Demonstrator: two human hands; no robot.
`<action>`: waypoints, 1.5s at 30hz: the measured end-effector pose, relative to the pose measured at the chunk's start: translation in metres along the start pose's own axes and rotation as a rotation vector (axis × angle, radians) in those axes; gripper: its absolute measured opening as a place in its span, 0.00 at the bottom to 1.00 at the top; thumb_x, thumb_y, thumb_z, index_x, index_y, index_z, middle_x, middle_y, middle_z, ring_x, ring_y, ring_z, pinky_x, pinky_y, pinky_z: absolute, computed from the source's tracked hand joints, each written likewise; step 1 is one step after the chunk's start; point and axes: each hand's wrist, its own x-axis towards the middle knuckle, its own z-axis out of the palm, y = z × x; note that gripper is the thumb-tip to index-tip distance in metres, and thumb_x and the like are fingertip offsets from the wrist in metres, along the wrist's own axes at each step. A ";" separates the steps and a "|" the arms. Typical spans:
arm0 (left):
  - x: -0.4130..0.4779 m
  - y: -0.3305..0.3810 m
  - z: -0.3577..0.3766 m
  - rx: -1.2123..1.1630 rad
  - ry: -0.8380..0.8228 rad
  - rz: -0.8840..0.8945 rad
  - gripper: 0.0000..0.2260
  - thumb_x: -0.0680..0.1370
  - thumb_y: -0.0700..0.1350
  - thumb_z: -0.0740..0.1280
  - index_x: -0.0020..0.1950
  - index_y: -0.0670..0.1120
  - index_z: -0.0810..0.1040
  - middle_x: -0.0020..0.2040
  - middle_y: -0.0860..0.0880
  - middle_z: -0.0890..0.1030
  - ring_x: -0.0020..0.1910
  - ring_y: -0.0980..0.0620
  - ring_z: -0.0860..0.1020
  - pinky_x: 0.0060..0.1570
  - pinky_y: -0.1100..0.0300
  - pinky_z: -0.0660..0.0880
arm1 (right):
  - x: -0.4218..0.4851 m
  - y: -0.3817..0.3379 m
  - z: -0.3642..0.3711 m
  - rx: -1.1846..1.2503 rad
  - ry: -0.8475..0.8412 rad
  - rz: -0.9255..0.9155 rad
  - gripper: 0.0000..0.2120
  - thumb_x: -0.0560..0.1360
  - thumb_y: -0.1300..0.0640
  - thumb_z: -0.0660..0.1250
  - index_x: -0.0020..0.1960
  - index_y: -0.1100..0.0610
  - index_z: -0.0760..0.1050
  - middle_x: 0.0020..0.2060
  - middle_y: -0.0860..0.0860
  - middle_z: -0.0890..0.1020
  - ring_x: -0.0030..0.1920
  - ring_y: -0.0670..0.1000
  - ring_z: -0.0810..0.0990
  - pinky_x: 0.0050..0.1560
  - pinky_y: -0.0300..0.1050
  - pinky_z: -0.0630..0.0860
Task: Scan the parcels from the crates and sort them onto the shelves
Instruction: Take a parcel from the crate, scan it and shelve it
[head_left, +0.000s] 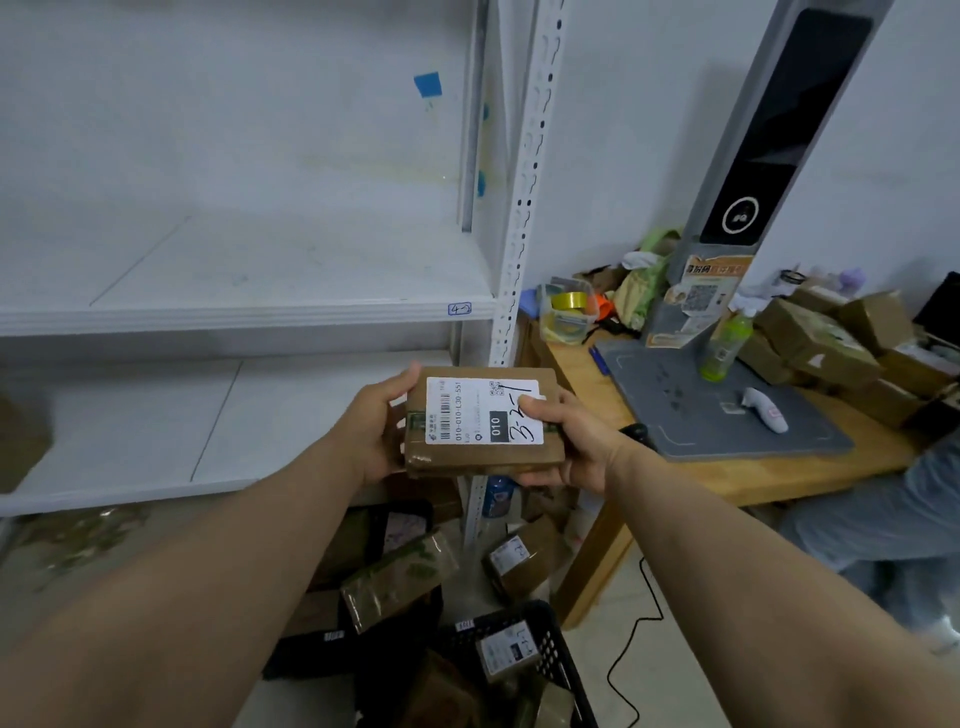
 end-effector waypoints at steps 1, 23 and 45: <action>0.001 0.001 0.005 -0.042 0.051 -0.007 0.19 0.74 0.59 0.72 0.57 0.47 0.82 0.60 0.42 0.83 0.60 0.38 0.81 0.63 0.38 0.75 | 0.003 -0.001 -0.006 0.022 0.002 -0.013 0.33 0.72 0.50 0.77 0.72 0.39 0.65 0.58 0.56 0.85 0.54 0.62 0.85 0.46 0.65 0.82; 0.158 -0.121 0.167 0.289 0.301 -0.214 0.41 0.58 0.40 0.84 0.68 0.51 0.72 0.55 0.46 0.85 0.56 0.41 0.82 0.53 0.37 0.79 | 0.087 0.044 -0.207 -0.182 0.187 0.117 0.22 0.74 0.48 0.75 0.63 0.57 0.74 0.51 0.54 0.86 0.52 0.56 0.85 0.57 0.59 0.81; 0.236 -0.174 0.159 0.419 0.602 -0.273 0.36 0.64 0.37 0.82 0.66 0.50 0.67 0.58 0.48 0.82 0.58 0.44 0.79 0.64 0.38 0.74 | 0.181 0.078 -0.308 -0.721 0.298 0.194 0.02 0.79 0.62 0.62 0.51 0.57 0.72 0.42 0.57 0.76 0.42 0.56 0.77 0.42 0.49 0.75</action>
